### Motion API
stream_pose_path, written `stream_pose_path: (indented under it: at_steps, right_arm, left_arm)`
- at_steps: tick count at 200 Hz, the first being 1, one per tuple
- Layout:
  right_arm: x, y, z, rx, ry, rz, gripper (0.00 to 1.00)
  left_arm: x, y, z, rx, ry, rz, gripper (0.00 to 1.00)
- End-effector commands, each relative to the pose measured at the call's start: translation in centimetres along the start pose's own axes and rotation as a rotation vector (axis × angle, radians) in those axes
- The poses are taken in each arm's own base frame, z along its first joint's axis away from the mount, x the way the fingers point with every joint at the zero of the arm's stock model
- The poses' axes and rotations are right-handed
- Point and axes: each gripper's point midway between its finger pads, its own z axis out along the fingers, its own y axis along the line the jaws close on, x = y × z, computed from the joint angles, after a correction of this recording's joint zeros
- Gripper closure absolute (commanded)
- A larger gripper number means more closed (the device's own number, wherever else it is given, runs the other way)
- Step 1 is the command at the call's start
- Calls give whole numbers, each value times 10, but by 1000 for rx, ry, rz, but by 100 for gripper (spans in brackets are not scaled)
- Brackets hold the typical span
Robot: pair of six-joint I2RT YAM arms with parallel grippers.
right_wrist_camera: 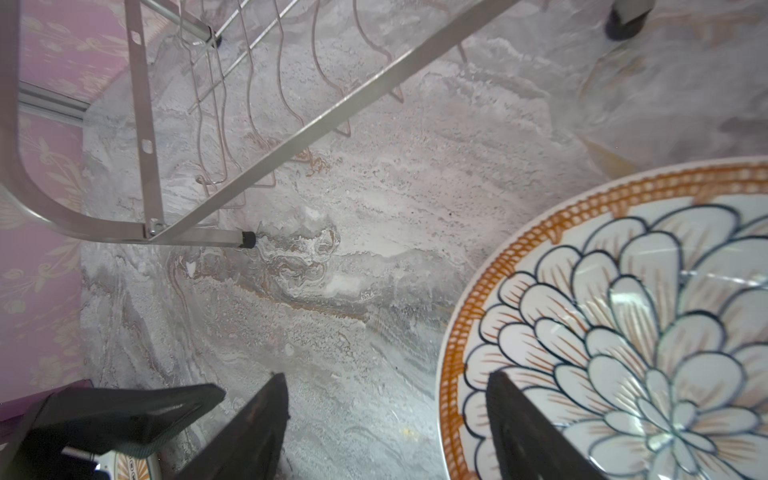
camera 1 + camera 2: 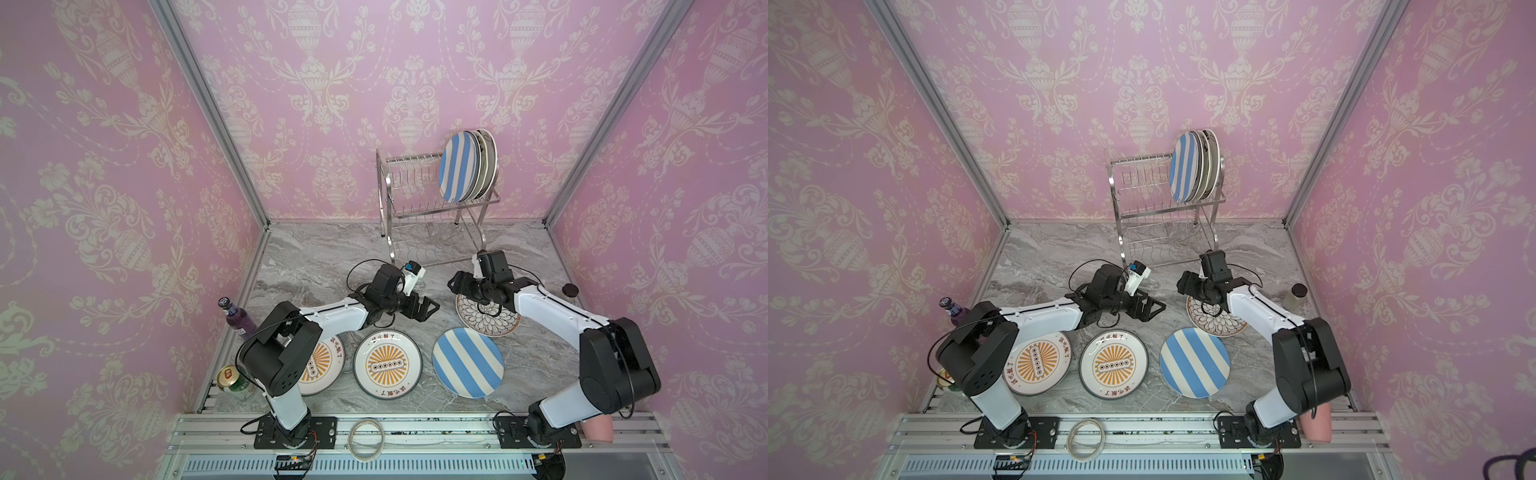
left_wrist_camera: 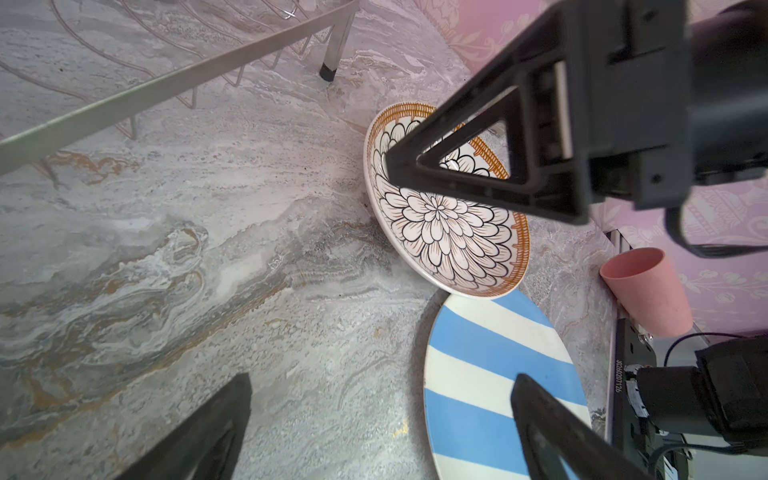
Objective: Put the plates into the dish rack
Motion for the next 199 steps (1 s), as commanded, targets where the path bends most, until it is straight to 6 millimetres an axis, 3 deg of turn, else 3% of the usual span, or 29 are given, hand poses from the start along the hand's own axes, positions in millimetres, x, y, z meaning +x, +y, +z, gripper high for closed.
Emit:
stream_pose_path:
  at_steps: [1,19,39,82,199]
  right_arm:
    - [9,-50,-35,120,-9,29,24]
    - [11,-85,-62,180,-53,92,25]
    - [22,-110,-80,208,-66,150,30]
    - [45,-151,-83,248,-56,261,43]
    - [47,-172,-47,171,-38,304,52]
  left_arm:
    - [-11,-9,13,55,-15,23,1]
    - [-16,-13,21,94,-15,13,1]
    - [-15,-20,28,139,3,13,1]
    - [-12,-24,42,155,23,16,1]
    - [-16,-34,74,196,57,23,1]
